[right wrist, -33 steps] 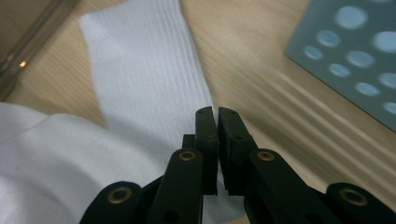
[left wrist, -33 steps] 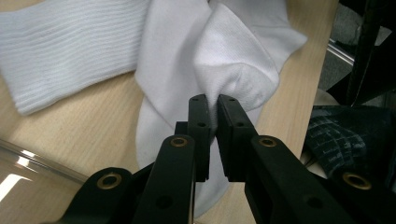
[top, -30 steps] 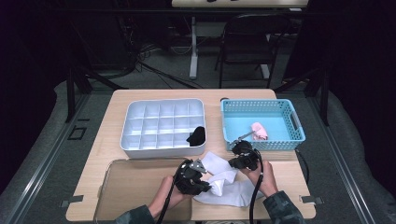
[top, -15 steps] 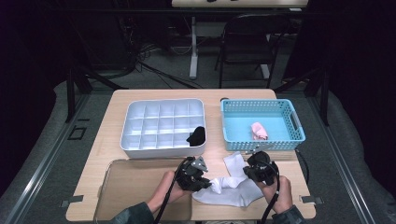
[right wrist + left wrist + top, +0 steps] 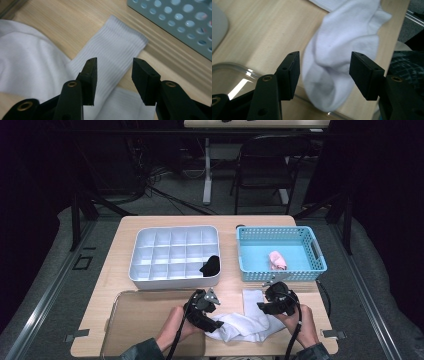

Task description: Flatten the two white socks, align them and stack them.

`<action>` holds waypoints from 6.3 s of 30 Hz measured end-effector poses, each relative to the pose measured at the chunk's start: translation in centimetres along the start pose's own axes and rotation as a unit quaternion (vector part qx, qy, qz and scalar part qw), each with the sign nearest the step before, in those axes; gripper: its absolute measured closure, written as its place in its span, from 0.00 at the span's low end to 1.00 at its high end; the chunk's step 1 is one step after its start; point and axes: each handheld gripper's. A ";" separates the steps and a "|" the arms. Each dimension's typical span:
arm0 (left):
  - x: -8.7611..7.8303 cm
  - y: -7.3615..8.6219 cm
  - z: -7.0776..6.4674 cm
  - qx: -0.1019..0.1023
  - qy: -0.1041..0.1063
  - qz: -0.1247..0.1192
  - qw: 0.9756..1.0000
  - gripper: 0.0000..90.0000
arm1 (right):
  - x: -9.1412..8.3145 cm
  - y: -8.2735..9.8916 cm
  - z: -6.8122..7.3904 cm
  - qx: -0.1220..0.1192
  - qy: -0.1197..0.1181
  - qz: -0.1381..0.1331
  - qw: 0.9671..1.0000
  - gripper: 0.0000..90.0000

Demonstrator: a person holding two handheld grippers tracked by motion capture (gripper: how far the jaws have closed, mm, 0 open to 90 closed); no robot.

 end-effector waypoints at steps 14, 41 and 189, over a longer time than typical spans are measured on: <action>2.0 0.0 -4.3 0.056 0.016 0.011 0.998 0.61 | 4.7 -2.3 -1.9 0.001 0.013 0.063 0.998 0.71; -0.2 -0.4 -1.3 0.066 0.016 -0.028 0.997 0.96 | -3.1 -0.5 -1.1 0.074 0.050 -0.044 0.995 0.92; 3.1 0.0 1.2 -0.019 -0.041 0.065 0.997 0.50 | -0.9 5.5 -6.4 0.135 0.021 -0.016 0.991 0.38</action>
Point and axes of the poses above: each handheld gripper's, and its own axes: x roughly forward along the jaws, y roughly out of its underside, z roughly to its left, and after that the axes turned 15 degrees about -y, right-handed
